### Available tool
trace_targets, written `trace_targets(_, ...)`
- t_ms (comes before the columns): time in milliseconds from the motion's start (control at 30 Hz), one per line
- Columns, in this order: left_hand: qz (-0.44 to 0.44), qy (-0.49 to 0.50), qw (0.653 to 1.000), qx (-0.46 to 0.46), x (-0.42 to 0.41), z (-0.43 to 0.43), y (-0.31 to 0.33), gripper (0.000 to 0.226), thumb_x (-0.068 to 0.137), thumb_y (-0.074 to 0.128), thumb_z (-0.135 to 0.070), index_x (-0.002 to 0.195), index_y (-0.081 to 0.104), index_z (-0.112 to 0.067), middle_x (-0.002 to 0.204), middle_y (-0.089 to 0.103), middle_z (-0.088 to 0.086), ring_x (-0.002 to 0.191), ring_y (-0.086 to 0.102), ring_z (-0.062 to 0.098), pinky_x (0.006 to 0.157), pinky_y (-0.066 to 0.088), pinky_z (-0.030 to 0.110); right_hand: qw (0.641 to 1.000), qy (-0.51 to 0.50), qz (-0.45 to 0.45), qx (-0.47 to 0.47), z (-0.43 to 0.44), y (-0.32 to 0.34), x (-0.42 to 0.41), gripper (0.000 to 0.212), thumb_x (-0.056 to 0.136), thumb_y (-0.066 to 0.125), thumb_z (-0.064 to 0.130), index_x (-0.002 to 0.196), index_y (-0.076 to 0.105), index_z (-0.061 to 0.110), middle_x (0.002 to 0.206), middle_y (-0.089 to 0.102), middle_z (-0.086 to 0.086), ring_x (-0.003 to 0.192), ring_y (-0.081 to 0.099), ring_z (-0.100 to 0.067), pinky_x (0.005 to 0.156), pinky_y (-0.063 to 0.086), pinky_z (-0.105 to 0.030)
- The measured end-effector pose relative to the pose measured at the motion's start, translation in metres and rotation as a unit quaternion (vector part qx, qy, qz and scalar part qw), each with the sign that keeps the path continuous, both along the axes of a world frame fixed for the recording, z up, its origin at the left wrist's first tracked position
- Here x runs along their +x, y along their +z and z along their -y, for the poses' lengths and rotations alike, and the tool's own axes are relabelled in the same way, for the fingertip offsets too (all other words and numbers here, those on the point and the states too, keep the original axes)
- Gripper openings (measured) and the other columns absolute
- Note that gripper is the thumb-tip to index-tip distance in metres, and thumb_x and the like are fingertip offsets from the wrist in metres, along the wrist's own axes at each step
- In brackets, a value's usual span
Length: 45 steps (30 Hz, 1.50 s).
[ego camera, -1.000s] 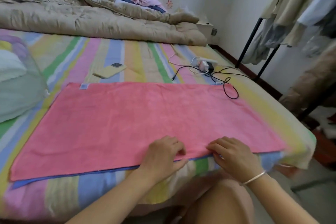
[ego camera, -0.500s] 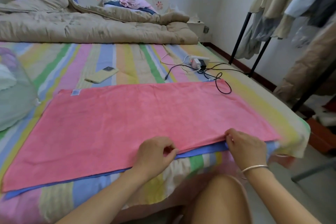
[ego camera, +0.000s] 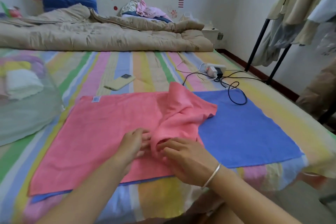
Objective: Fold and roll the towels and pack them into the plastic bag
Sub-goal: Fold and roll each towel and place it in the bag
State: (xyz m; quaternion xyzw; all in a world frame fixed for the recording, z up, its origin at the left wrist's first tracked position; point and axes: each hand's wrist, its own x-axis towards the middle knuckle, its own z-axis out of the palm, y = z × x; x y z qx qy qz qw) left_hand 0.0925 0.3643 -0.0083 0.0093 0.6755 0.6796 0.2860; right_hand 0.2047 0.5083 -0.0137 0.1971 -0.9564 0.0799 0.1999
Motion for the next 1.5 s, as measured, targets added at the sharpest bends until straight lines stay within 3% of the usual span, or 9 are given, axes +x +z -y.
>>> trace_targets(133,-0.034,0.031,0.996,-0.072,-0.025,0.023,-0.015,0.014,0.099,0.049,-0.015,0.11,0.056,-0.01,0.105,0.062,0.01,0.07,0.064,0.02,0.049,0.054,0.028,0.99,-0.092,-0.072,-0.085,-0.013,0.003,-0.006,0.025,0.08,0.049,0.017,0.098,0.066,0.019,0.088,0.066,0.006,0.077,0.06,-0.017,0.061,0.048,-0.031)
trace_targets(200,-0.175,0.041,0.975,-0.134,-0.028,0.026,-0.024,0.011,0.093,0.056,-0.014,0.103,0.06,-0.016,0.099,0.067,0.002,0.071,0.066,0.017,0.062,0.058,0.036,0.963,-0.218,-0.085,-0.136,-0.038,-0.002,-0.016,0.033,0.072,0.047,0.009,0.098,0.064,0.021,0.094,0.063,0.006,0.084,0.061,-0.02,0.059,0.05,-0.035)
trace_targets(333,-0.505,-0.045,0.845,-0.173,0.006,0.006,-0.01,0.016,0.08,0.063,-0.018,0.093,0.062,-0.028,0.09,0.065,-0.014,0.081,0.059,0.003,0.075,0.047,0.023,0.893,-0.436,0.06,-0.097,-0.1,-0.016,-0.038,0.052,0.079,0.052,-0.003,0.125,0.051,0.021,0.128,0.046,-0.006,0.108,0.048,-0.034,0.068,0.046,-0.041)
trace_targets(533,-0.636,-0.253,0.679,-0.265,0.039,-0.057,-0.012,0.039,0.073,0.056,-0.057,0.098,0.064,-0.028,0.099,0.062,-0.006,0.093,0.056,0.02,0.083,0.045,0.037,0.886,-0.438,0.143,-0.049,-0.166,-0.026,-0.068,0.053,0.088,0.053,0.016,0.138,0.04,0.028,0.143,0.036,-0.004,0.123,0.042,-0.031,0.084,0.047,-0.044)
trace_targets(667,-0.54,-0.277,0.692,-0.39,0.033,-0.066,-0.02,0.065,0.067,0.062,-0.073,0.111,0.057,-0.025,0.115,0.055,-0.001,0.106,0.05,0.022,0.092,0.038,0.042,0.876,-0.47,0.108,-0.021,-0.175,-0.02,-0.091,0.021,0.092,0.045,0.019,0.105,0.06,0.025,0.116,0.056,-0.004,0.096,0.057,-0.032,0.066,0.038,-0.033)
trace_targets(800,-0.552,-0.232,0.7,-0.39,0.033,-0.069,-0.009,0.03,0.086,0.058,-0.041,0.106,0.057,-0.019,0.111,0.058,0.003,0.107,0.054,0.027,0.084,0.042,0.041,0.885,-0.459,0.036,-0.066,-0.167,-0.001,-0.122,0.022,0.091,0.046,0.019,0.101,0.065,0.024,0.11,0.063,-0.003,0.093,0.059,-0.034,0.067,0.039,-0.033)
trace_targets(967,-0.313,-0.206,0.904,-0.205,0.005,-0.025,0.005,0.016,0.079,0.075,-0.035,0.075,0.065,-0.022,0.073,0.069,-0.01,0.07,0.063,0.003,0.068,0.051,0.026,0.94,-0.319,-0.034,-0.118,-0.122,0.028,-0.183,0.022,0.088,0.049,0.014,0.098,0.068,0.018,0.104,0.064,-0.008,0.093,0.061,-0.036,0.074,0.048,-0.041)
trace_targets(1067,-0.16,-0.169,0.967,-0.099,-0.016,0.029,0.023,0.025,0.074,0.082,-0.015,0.062,0.061,-0.018,0.052,0.059,-0.009,0.049,0.051,0.0,0.051,0.041,0.015,0.961,-0.249,-0.038,-0.116,-0.08,0.041,-0.225,0.022,0.085,0.051,0.011,0.096,0.069,0.017,0.103,0.064,-0.009,0.094,0.061,-0.034,0.077,0.048,-0.041)
trace_targets(1500,-0.019,0.103,0.98,-0.168,-0.07,0.219,-0.017,0.018,0.086,0.068,-0.004,0.07,0.059,-0.006,0.045,0.047,-0.003,0.036,0.036,0.005,0.037,0.031,0.014,0.988,-0.114,0.103,-0.001,0.127,-0.006,-0.359,0.034,0.088,0.049,0.011,0.117,0.059,0.024,0.12,0.057,-0.003,0.11,0.055,-0.026,0.084,0.045,-0.034)
